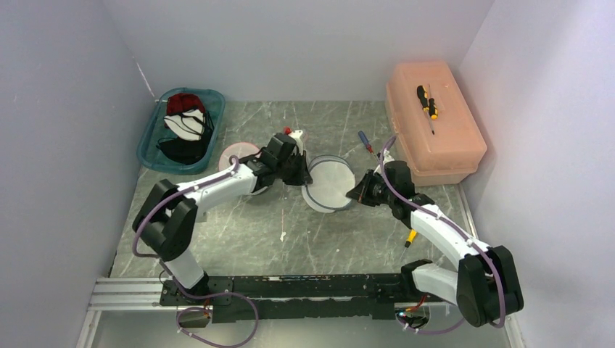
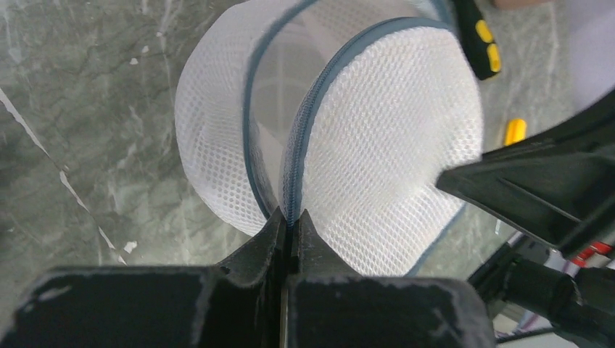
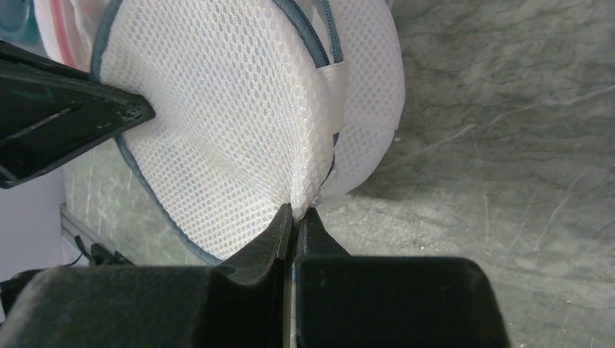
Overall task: Unzip the laundry bag and remove the bra
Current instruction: Close the laundry bag at the center of the board.
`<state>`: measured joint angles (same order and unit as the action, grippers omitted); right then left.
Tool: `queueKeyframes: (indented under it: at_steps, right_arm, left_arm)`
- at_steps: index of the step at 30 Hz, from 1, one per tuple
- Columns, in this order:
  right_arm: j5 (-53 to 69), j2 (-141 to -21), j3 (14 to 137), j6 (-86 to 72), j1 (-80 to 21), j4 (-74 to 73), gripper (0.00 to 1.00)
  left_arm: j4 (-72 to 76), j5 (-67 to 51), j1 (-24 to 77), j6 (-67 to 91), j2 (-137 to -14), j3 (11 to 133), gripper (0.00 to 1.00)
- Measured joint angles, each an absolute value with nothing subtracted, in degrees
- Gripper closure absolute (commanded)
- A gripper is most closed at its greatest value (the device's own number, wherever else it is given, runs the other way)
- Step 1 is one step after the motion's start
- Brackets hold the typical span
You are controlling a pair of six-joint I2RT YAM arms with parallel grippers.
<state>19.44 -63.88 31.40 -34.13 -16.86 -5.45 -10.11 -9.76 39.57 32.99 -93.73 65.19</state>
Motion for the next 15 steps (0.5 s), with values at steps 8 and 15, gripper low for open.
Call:
queueKeyframes:
  at_steps: [8, 15]
  right_arm:
    - [15.4, -68.4, 31.4, -35.3, -18.2, -2.1, 1.0]
    - [12.9, -73.2, 31.0, -36.9, -18.5, 1.5, 1.0]
  left_arm:
    - [-8.4, -5.1, 39.7, 31.2, -100.1, 67.5, 0.97]
    - [-8.1, -2.6, 39.9, 30.6, -106.0, 70.9, 0.84]
